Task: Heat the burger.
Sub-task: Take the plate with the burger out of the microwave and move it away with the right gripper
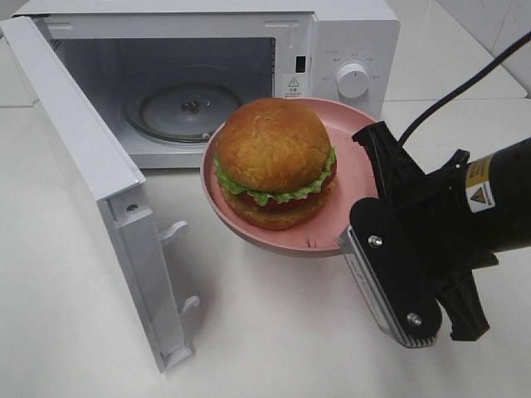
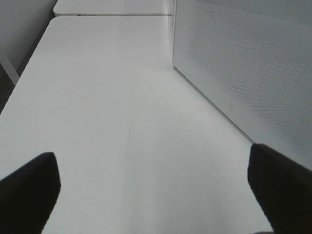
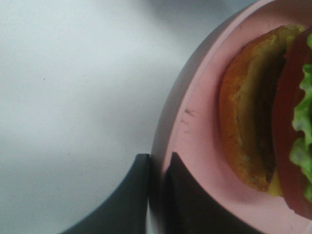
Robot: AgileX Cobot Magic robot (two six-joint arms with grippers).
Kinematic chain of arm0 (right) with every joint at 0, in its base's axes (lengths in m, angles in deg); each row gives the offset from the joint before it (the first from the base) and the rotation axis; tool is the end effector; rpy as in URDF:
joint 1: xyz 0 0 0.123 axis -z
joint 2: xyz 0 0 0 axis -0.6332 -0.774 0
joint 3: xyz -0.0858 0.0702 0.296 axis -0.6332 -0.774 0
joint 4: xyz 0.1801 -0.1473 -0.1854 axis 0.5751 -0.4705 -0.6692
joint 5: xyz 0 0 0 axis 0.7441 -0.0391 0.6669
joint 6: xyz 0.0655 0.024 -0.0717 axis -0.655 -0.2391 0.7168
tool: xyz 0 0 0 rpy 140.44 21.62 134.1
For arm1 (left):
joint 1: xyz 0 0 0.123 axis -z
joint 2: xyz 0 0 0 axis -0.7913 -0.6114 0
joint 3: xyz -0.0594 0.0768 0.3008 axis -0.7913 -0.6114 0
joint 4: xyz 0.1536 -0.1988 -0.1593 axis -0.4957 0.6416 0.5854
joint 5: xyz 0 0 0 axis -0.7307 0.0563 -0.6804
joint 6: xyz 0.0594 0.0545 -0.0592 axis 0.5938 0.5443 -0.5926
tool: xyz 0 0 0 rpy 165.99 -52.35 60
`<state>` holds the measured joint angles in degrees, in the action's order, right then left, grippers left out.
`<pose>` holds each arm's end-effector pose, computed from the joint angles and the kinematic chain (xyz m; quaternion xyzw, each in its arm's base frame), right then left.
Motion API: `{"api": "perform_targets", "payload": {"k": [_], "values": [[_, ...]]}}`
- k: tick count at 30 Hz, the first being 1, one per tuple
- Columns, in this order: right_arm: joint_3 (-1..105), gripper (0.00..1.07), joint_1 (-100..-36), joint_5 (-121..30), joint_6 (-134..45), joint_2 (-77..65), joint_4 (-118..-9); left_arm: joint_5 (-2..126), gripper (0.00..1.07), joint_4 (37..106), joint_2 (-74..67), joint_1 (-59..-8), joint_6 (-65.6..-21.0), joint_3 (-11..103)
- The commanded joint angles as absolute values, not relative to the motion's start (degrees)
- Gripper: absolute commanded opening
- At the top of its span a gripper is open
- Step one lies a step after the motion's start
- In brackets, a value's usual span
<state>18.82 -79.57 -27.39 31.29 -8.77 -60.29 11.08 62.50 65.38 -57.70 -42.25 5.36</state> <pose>0.2018 0.1731 0.2179 -0.7934 0.4827 -0.1091 0.3543 0.0089 -0.0076 0.2995 -0.0015 0.8518 -0.0008 0.5239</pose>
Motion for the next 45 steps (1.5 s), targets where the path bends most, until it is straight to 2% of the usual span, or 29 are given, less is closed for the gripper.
{"api": "perform_targets", "payload": {"k": [1, 31, 45], "values": [[17.85, 0.0, -79.4, -29.91, 31.0, -5.33, -59.88, 11.71, 0.98, 62.62, 65.84, -57.81, -42.31, 5.36], [17.22, 0.0, -79.4, -11.52, 23.1, 11.74, -66.87, 11.71, 0.98, 62.62, 65.84, -57.81, -42.31, 5.36], [17.22, 0.0, -79.4, -1.89, -2.8, 17.13, -81.66, 11.71, 0.98, 62.62, 65.84, -57.81, -42.31, 5.36]]}}
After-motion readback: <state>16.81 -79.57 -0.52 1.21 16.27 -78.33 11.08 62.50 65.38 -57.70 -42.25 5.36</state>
